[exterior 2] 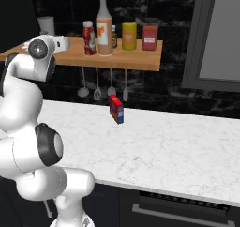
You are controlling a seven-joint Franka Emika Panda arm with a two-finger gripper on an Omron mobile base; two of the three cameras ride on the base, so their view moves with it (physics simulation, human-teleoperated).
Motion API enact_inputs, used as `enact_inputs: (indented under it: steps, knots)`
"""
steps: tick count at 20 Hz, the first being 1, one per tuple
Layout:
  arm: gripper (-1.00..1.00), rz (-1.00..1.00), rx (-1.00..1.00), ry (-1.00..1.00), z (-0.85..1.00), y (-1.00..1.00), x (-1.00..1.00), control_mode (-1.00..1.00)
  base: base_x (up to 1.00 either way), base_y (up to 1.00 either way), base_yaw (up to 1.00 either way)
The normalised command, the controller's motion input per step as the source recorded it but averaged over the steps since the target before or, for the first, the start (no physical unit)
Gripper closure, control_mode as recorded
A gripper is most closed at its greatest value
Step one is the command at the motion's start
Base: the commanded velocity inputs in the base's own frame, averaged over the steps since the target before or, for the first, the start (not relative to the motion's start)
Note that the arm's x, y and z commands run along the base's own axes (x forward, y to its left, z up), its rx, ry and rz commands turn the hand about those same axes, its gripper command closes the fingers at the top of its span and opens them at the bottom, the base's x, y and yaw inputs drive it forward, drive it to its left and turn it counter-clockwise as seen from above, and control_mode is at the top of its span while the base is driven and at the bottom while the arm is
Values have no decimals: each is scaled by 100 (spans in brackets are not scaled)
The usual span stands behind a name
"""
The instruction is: Put the shaker and condiment bottle from the counter next to their counterparts in the cabinet.
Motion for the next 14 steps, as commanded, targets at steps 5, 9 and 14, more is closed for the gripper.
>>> enact_inputs:
  steps: [5, 9, 14]
  knots:
    - [-100, -5, -7, -15, 48, -61, 1, -100, 0, 0, 0]
    - [-100, -20, -4, 0, 35, -100, -58, -100, 0, 0, 0]
    - [-100, -18, -5, 9, -12, -84, -100, -100, 0, 0, 0]
